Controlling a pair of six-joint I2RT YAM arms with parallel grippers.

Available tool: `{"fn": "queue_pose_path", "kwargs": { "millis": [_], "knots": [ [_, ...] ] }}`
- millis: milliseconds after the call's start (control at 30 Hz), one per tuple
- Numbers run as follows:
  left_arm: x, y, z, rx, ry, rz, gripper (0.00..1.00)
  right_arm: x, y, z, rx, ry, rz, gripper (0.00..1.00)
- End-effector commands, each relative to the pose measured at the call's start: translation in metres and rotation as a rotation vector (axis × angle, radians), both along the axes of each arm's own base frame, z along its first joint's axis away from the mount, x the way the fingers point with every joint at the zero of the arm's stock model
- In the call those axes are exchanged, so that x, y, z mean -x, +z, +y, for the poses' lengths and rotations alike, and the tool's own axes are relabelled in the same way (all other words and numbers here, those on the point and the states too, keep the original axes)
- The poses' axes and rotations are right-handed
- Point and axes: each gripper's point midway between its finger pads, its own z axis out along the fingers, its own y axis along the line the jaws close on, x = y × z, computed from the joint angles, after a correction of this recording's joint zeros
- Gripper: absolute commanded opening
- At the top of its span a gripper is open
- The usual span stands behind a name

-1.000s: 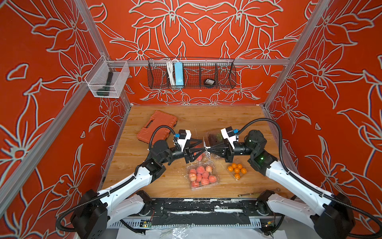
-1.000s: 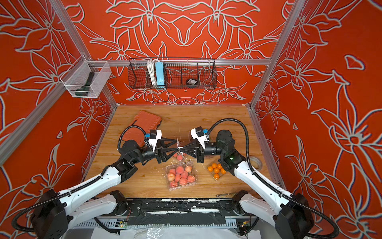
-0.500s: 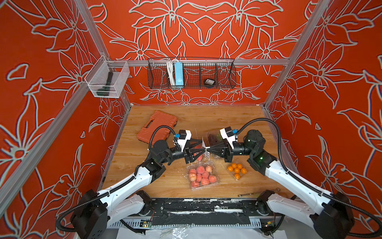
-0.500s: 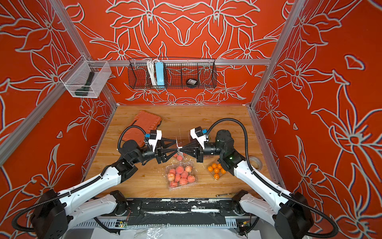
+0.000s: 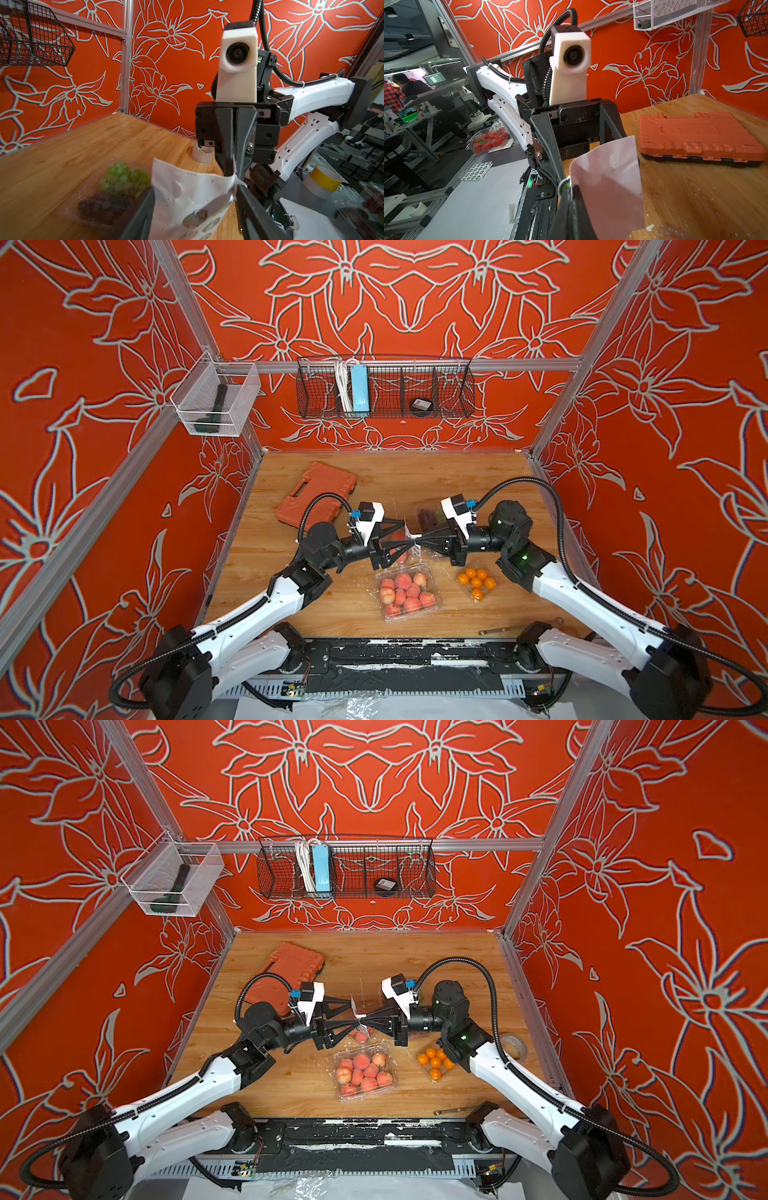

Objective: Label fruit boxes
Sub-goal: Adjust the label sticker.

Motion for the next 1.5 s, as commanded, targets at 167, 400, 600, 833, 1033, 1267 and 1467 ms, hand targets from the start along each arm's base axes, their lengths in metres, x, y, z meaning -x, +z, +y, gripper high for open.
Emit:
{"fn": "queue_pose_path", "kwargs": {
  "millis": [167,400,600,833,1033,1267,1467],
  "knots": [
    [0.029,0.011,0.008,0.009,-0.132,-0.174,0.73,0.019,0.012,-0.006,-0.007,0.064,-0.035,0.0],
    [0.045,0.008,0.004,-0.015,-0.234,-0.24,0.75,0.035,0.02,-0.009,-0.028,0.141,-0.04,0.0],
    [0.042,0.003,0.003,-0.015,-0.229,-0.215,0.79,0.045,0.026,-0.012,-0.043,0.177,-0.057,0.0],
    [0.047,-0.001,-0.003,-0.01,-0.316,-0.181,0.81,0.047,0.026,-0.012,-0.048,0.197,-0.06,0.0],
    [0.06,-0.003,-0.003,0.002,-0.384,-0.205,0.39,0.04,0.023,-0.01,-0.035,0.17,-0.052,0.0],
    [0.055,-0.004,-0.004,0.001,-0.368,-0.19,0.01,0.032,0.022,-0.007,-0.03,0.151,-0.038,0.0],
    [0.023,-0.002,-0.002,0.001,-0.187,-0.1,0.0,-0.013,0.018,-0.015,0.008,-0.176,-0.005,0.41]
  ]
}}
